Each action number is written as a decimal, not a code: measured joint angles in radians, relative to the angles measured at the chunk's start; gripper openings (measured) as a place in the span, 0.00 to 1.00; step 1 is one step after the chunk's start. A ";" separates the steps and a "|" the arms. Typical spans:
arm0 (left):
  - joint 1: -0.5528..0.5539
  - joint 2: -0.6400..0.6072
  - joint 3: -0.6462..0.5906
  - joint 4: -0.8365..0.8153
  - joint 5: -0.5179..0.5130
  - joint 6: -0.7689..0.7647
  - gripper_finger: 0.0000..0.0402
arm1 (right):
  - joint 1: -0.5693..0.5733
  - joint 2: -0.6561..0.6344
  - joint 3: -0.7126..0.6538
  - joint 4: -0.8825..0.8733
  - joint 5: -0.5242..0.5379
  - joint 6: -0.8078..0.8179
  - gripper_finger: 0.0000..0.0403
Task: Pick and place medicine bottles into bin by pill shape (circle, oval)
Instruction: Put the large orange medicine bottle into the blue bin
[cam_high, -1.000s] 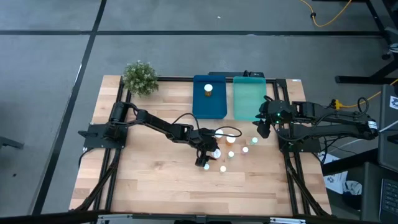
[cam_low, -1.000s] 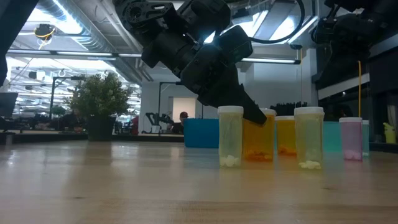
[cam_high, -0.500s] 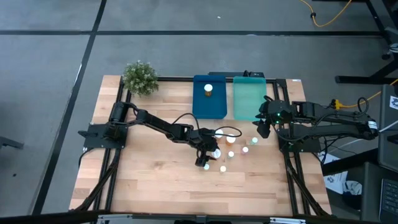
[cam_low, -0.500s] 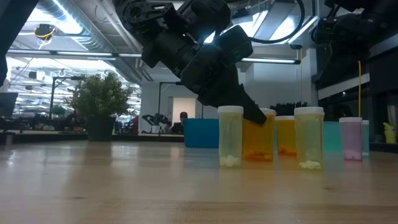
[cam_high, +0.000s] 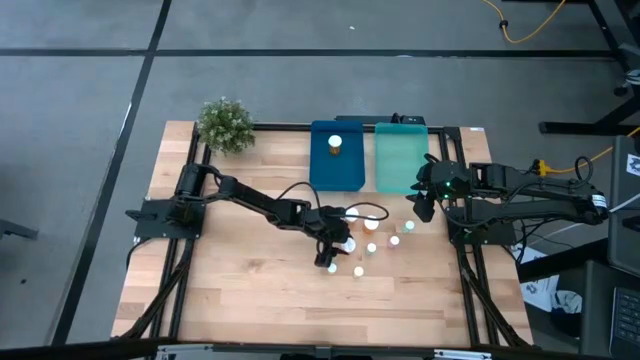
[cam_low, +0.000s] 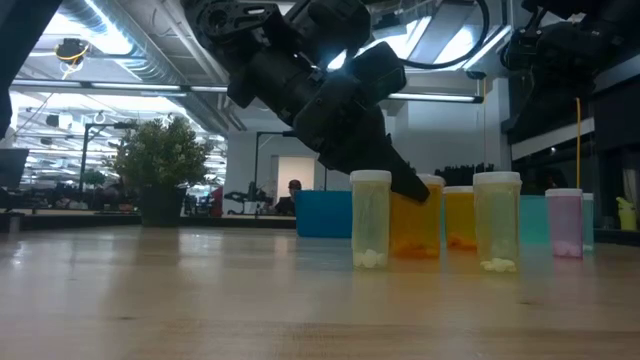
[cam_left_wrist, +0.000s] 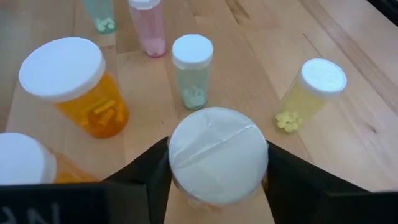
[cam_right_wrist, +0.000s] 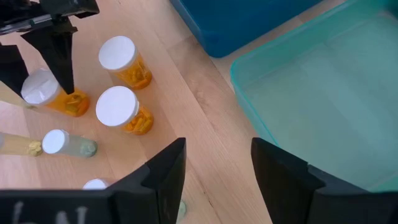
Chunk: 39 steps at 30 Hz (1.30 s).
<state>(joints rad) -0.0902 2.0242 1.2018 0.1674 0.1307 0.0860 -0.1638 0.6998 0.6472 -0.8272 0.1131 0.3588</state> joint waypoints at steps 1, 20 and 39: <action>0.000 -0.007 -0.001 -0.009 0.000 -0.002 0.46 | 0.000 0.000 0.000 0.000 0.000 0.000 0.45; 0.210 -0.307 0.027 -0.141 -0.151 0.078 0.46 | 0.000 0.000 0.000 0.003 0.000 0.002 0.45; 0.580 -0.109 0.033 -0.186 0.018 -0.040 0.46 | 0.000 0.000 0.000 0.008 0.000 -0.003 0.45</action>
<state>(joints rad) 0.4896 1.9152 1.2350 -0.0183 0.1486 0.0464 -0.1642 0.7002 0.6472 -0.8196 0.1135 0.3558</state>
